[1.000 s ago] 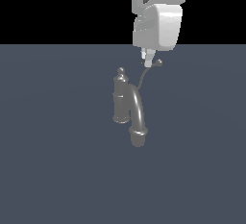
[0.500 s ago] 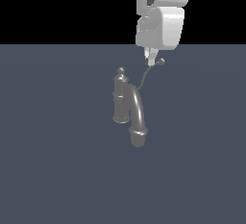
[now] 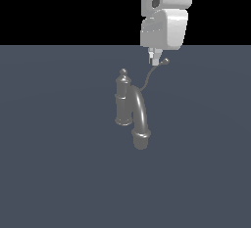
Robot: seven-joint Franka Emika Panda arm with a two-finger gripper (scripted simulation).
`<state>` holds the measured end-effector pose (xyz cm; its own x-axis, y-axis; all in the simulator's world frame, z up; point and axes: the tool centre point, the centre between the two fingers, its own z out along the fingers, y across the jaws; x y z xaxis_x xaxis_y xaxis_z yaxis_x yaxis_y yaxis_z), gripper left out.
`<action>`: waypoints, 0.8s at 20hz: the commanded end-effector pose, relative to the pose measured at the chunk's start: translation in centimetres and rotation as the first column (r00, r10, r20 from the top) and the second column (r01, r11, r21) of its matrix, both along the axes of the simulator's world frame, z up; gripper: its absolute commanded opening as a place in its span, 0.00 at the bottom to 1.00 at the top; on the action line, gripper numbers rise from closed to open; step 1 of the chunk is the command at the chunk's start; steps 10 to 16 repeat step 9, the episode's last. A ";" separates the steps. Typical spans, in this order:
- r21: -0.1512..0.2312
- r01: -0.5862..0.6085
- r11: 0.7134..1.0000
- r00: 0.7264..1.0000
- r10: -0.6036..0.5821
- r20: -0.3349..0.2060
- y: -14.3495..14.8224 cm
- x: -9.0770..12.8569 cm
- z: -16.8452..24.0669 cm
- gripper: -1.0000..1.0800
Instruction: Turn on the faucet by rotating a designated handle.
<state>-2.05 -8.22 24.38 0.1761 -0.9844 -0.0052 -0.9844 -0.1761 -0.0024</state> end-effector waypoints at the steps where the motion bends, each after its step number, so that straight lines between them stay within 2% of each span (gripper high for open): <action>1: -0.005 0.034 0.999 0.999 -0.034 0.000 -2.3 0.2 -0.2 0.00; 8: -0.005 0.039 0.999 0.999 -0.039 -0.001 -3.4 1.4 -0.2 0.00; 16: -0.005 0.039 0.999 0.999 -0.039 -0.001 -3.4 1.4 -0.2 0.00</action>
